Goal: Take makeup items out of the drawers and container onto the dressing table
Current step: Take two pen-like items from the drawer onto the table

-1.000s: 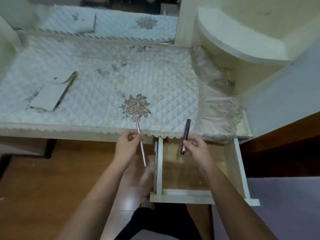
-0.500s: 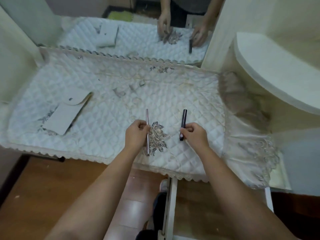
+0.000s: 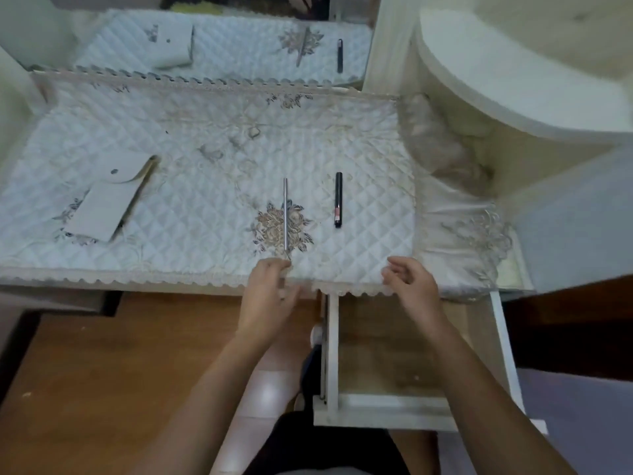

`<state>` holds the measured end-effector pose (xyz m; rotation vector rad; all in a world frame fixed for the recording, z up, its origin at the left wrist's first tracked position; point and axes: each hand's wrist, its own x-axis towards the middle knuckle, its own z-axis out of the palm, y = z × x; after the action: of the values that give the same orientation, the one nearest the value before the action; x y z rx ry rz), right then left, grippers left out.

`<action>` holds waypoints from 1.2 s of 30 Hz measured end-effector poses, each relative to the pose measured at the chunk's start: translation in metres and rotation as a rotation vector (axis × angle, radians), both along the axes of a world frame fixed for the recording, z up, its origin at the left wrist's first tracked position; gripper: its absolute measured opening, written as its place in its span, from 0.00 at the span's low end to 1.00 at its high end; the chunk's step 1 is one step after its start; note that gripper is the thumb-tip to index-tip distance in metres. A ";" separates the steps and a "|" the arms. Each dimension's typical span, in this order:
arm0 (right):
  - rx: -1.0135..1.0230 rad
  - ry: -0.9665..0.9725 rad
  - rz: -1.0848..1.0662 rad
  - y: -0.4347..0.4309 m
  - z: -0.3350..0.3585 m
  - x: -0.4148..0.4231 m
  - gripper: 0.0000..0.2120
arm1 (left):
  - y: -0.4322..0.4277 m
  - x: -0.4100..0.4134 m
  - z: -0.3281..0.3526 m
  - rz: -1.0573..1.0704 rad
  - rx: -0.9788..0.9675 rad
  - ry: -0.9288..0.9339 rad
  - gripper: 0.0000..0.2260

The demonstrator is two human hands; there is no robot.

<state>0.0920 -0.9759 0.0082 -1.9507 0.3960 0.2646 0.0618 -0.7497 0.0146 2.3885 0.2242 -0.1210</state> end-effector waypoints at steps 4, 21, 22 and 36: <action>-0.029 0.056 -0.043 -0.031 -0.011 -0.080 0.13 | -0.030 -0.079 -0.013 -0.178 -0.043 0.142 0.19; -0.098 0.243 -0.122 -0.095 -0.034 -0.215 0.18 | -0.079 -0.185 -0.049 -0.075 0.140 0.197 0.13; -0.093 0.250 -0.139 -0.098 -0.036 -0.218 0.21 | -0.080 -0.185 -0.050 -0.069 0.168 0.190 0.12; -0.072 0.215 -0.164 -0.089 -0.038 -0.173 0.30 | -0.073 -0.118 -0.044 -0.021 0.353 0.074 0.36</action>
<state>-0.0807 -1.0654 -0.0300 -1.9527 0.7114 0.3586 -0.0563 -0.8223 -0.0297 2.7403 0.2747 -0.1933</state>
